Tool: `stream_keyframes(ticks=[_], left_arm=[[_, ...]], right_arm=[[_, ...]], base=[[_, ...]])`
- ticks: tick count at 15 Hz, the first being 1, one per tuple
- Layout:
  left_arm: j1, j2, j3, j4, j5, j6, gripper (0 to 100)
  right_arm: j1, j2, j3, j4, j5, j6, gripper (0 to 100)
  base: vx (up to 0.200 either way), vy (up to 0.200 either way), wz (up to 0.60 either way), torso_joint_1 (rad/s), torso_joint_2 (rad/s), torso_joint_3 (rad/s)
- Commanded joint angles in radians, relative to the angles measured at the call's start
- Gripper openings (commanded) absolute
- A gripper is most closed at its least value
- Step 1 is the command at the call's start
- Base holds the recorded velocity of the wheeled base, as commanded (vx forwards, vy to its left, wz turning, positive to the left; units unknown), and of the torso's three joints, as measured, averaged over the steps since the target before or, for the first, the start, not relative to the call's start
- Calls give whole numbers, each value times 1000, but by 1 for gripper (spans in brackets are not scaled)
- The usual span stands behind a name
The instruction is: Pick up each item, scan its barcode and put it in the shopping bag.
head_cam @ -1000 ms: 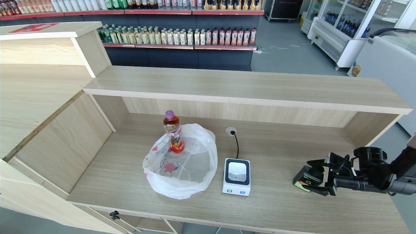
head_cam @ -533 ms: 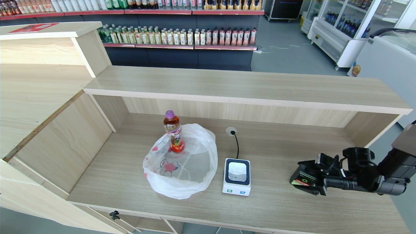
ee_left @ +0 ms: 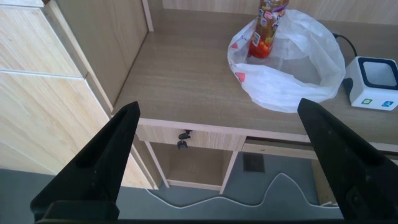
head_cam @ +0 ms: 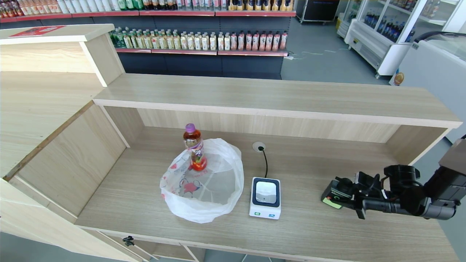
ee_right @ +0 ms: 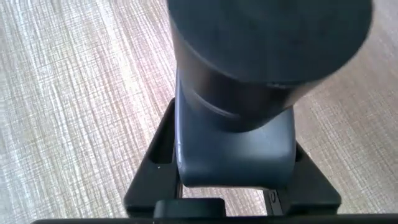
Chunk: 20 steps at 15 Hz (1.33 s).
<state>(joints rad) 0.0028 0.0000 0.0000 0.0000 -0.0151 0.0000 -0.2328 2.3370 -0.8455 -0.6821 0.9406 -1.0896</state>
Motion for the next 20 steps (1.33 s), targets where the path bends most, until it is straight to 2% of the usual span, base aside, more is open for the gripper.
stream_keyframes(ticks=[1,4,9,12,15,20], left_arm=[[0,0,0,0,0,0,100],[0,0,0,2,0,0,100],[0,0,0,0,0,0,100],[0,0,0,0,0,0,100],[0,0,0,0,0,0,100],[0,0,0,0,0,0,100]], right_arm=[[-5,-90,43,0,21,-1,0],[-16,-260,102,1,35,-1,0],[23,-828,220,0,38,-79,0],[24,-983,224,1,50,-239,0],[33,-1030,230,7,159,-441,0],[62,-1216,253,0,170,-664,0]], base=[[0,0,0,0,0,0],[0,0,0,0,0,0],[0,0,0,0,0,0],[0,0,0,0,0,0],[0,0,0,0,0,0],[0,0,0,0,0,0]])
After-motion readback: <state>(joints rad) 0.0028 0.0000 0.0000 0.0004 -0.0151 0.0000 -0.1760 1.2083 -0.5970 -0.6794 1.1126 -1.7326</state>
